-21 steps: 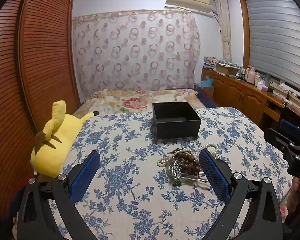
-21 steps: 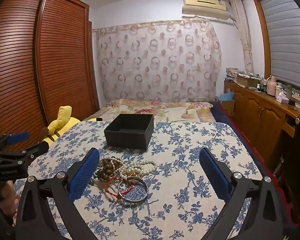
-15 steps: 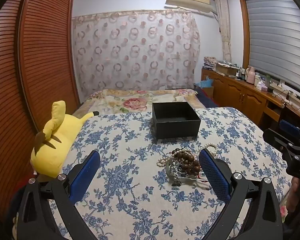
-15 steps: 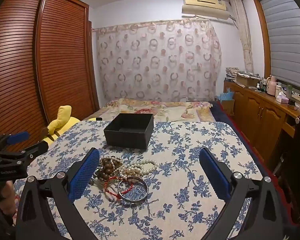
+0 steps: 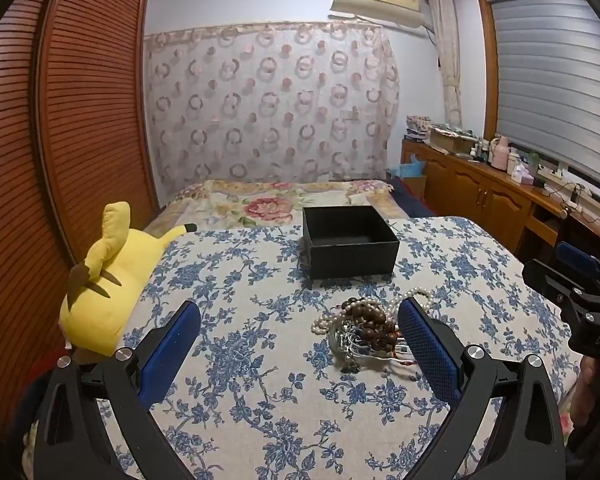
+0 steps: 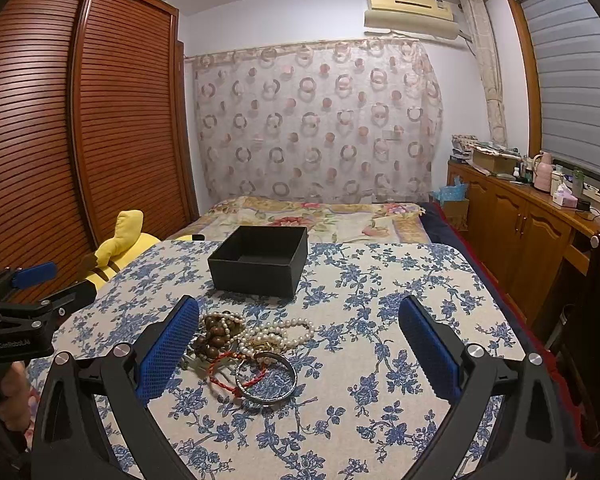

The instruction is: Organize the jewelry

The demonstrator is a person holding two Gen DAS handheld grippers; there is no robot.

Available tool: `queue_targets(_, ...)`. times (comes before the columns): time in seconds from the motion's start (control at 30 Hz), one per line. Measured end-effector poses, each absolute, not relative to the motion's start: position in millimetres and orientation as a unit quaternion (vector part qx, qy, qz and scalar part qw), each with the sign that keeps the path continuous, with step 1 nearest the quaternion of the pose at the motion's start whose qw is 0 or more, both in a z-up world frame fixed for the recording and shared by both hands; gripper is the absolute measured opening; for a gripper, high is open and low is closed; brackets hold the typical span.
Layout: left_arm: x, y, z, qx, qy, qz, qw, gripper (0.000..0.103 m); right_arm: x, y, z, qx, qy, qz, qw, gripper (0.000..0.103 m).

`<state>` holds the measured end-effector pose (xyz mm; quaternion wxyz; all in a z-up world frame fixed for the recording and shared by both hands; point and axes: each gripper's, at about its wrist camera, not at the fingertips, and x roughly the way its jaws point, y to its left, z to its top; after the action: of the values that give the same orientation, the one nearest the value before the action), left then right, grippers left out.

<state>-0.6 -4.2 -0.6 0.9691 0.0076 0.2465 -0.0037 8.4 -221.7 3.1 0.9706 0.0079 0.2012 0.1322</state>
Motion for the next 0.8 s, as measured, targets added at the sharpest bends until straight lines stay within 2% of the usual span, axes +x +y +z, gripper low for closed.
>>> queue_targets(0.8, -5.0, -3.3, 6.5, 0.007, 0.243, -0.004, 0.970, 0.095, 7.8, -220.9, 4.1, 0.007, 0.200, 0.133, 0.971, 0.101)
